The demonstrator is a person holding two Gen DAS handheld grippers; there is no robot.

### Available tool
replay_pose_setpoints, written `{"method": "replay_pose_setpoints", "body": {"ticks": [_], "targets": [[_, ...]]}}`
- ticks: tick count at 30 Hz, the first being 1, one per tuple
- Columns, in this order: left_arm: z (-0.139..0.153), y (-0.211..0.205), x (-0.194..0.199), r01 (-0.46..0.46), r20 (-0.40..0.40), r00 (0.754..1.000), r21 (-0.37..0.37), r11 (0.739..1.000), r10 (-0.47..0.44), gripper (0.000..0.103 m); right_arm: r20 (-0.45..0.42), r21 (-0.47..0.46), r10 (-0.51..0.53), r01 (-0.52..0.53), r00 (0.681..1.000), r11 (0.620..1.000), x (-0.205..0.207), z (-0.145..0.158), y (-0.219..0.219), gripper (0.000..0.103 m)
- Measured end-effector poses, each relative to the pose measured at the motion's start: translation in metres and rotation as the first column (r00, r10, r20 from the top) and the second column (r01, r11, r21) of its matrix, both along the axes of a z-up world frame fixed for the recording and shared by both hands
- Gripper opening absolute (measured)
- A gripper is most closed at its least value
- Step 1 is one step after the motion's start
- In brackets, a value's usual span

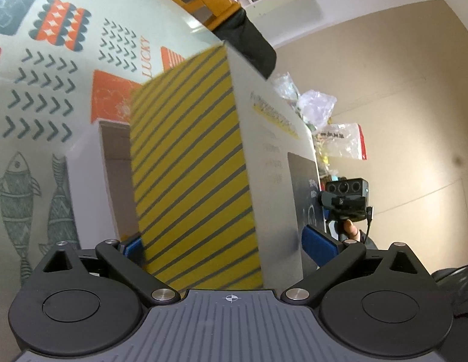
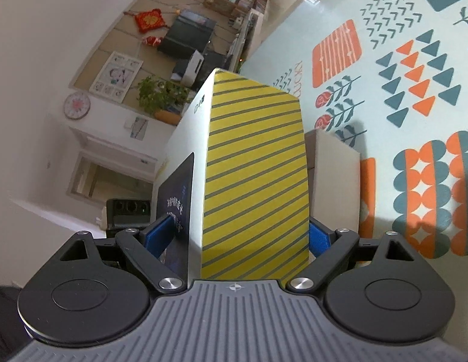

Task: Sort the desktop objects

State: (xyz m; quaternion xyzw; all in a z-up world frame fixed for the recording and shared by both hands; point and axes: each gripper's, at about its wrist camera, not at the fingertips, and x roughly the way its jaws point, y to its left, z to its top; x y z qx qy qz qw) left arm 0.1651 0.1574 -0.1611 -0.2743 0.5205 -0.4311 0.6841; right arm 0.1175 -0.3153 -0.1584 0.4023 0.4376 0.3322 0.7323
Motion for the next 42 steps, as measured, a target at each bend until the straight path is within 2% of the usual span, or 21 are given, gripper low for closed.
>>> {"method": "replay_pose_setpoints", "body": {"ticks": [6, 14, 23, 30, 37, 42], "targets": [[0.007, 0.022, -0.017, -0.029, -0.012, 0.999, 0.008, 1.0, 0.029, 0.103, -0.009, 0.005, 0.0, 0.0, 1.0, 1.0, 0.006, -0.003, 0.003, 0.103], [0.013, 0.037, -0.015, -0.049, -0.017, 0.999, 0.002, 0.999, 0.049, 0.103, -0.026, 0.004, 0.015, -0.015, 1.0, 1.0, 0.009, -0.004, 0.012, 0.103], [0.006, 0.029, -0.011, -0.06, -0.033, 0.998, -0.026, 0.998, 0.059, 0.103, -0.085, 0.019, 0.061, -0.059, 0.995, 0.998, 0.005, -0.007, 0.011, 0.103], [0.006, 0.028, -0.011, -0.068, -0.03, 0.997, -0.033, 0.997, 0.067, 0.103, -0.11, 0.046, 0.029, -0.024, 0.993, 0.999, 0.009, -0.003, -0.006, 0.103], [0.005, 0.028, -0.011, -0.071, -0.028, 0.997, -0.041, 0.997, 0.07, 0.103, -0.111, -0.087, 0.006, -0.016, 0.994, 0.996, 0.007, 0.006, -0.006, 0.103], [0.006, 0.027, -0.012, -0.069, -0.024, 0.997, -0.038, 0.997, 0.068, 0.103, -0.035, -0.171, 0.015, -0.021, 0.999, 0.985, 0.001, 0.024, 0.008, 0.103]]}}
